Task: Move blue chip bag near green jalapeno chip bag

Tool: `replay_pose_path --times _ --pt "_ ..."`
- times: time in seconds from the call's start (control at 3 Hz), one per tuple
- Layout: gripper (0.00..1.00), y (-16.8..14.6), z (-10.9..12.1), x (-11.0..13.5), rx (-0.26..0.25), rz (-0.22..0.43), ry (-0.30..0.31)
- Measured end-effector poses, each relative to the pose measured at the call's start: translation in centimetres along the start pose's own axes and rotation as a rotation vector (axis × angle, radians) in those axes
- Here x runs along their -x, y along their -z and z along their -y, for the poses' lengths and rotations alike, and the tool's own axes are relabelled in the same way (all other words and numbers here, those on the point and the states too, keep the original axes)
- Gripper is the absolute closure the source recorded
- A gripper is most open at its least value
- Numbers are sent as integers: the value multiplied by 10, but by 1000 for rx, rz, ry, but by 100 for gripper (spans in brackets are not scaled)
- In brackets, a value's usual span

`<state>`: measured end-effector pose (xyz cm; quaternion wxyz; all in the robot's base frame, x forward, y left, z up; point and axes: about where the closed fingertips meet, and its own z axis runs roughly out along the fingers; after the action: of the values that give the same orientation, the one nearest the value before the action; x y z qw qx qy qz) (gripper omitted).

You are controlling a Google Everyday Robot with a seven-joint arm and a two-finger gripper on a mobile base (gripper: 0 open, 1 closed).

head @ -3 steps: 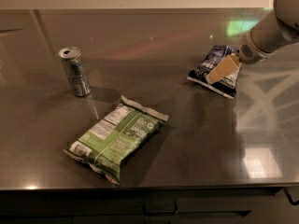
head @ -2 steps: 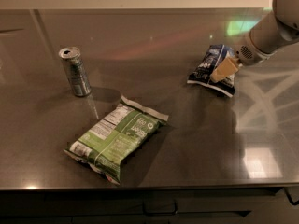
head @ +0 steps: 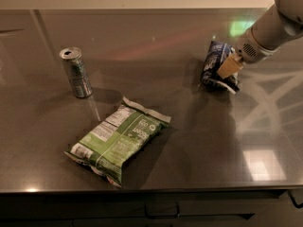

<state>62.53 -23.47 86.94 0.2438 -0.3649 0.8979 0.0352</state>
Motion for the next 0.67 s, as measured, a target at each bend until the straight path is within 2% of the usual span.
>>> replay_pose_path --times 0.33,0.67 --pt "100 17 -19 15 25 9 77" --pt "100 37 -51 31 86 14 182"
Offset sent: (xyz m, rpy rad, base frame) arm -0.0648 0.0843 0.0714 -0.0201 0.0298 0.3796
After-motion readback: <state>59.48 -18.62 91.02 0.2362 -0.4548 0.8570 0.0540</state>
